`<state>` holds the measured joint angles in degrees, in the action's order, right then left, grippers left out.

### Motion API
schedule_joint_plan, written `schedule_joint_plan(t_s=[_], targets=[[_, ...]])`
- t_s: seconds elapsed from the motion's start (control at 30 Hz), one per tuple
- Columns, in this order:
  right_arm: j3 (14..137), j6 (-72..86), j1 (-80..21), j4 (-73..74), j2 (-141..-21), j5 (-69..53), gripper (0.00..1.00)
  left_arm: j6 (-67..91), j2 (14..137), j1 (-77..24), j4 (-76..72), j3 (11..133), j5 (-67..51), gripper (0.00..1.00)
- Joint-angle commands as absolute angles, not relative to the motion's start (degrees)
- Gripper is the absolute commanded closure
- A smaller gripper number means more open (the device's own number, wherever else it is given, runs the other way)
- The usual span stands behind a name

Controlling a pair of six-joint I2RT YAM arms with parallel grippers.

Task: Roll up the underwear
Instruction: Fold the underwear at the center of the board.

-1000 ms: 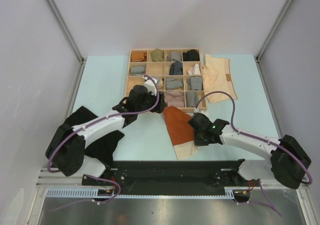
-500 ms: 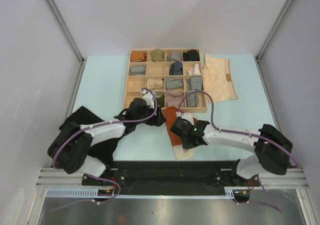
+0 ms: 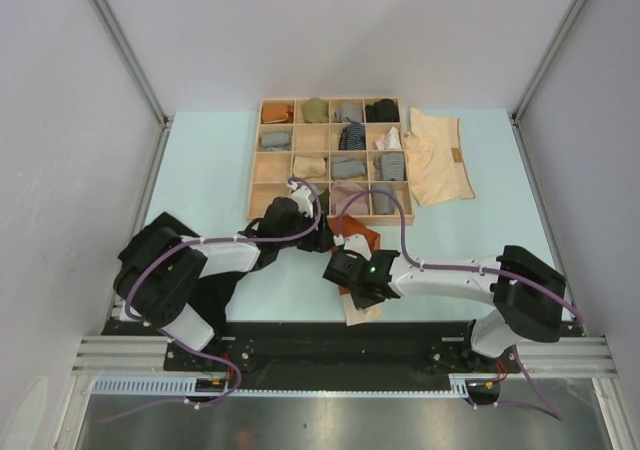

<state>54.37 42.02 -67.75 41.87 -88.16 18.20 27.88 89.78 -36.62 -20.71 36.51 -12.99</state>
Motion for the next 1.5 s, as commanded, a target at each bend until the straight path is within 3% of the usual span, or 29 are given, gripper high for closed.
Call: schedule_joint_plan(t_s=[0.0,0.13,0.4,0.53,1.3,1.47], targets=[[57.2,43.3,-69.3,41.4,-88.9,19.7,1.00,29.8,91.7,-36.9,-25.7,37.2,-14.8,0.39],[57.8,43.7,-69.8,40.8,-89.6,19.6,1.00,30.6,94.5,-36.9,-28.2,37.2,-16.0,0.51],[58.8,43.4,-70.3,39.8,-90.3,19.2,1.00,32.0,97.6,-36.9,-30.7,37.2,-16.1,0.66],[59.6,43.2,-70.8,38.6,-90.9,18.5,1.00,32.1,97.8,-36.9,-30.3,37.2,-15.7,0.83],[64.2,43.2,-75.7,35.4,-95.8,16.3,1.00,32.6,99.6,-37.2,-30.3,37.1,-15.0,1.00],[63.9,44.2,-75.2,37.3,-96.6,17.3,1.00,33.0,98.4,-37.3,-30.7,36.9,-14.9,0.99]])
